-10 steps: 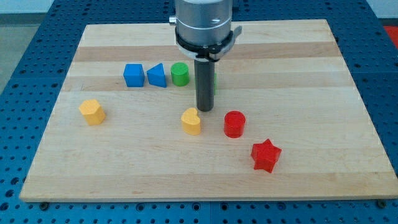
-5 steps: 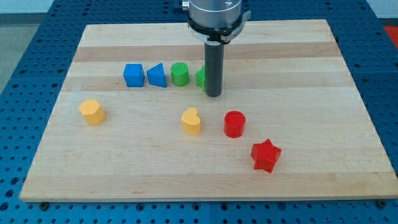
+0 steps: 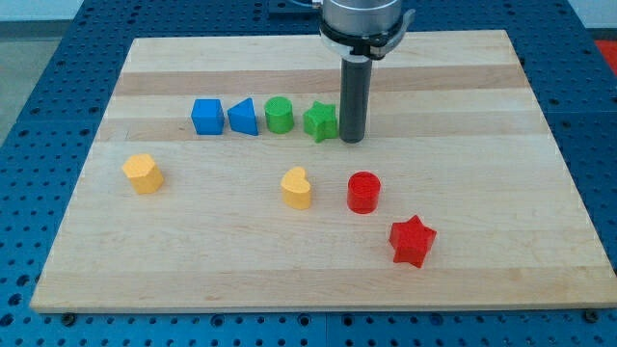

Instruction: Move the green star to the bottom right of the green circle

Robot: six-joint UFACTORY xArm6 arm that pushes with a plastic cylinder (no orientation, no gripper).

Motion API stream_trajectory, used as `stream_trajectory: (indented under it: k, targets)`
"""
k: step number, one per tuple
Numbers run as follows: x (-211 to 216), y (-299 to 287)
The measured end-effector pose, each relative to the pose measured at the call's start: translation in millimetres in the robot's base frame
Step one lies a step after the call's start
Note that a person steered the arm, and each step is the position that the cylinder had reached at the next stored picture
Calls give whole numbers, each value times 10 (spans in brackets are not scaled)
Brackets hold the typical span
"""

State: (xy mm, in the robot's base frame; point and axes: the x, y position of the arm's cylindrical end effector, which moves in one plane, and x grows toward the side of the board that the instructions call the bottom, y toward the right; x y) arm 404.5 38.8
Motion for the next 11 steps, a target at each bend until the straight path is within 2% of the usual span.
stream_trajectory:
  k: [5, 8, 11]
  targets:
    - [-138, -147]
    - [218, -145]
    - [220, -447]
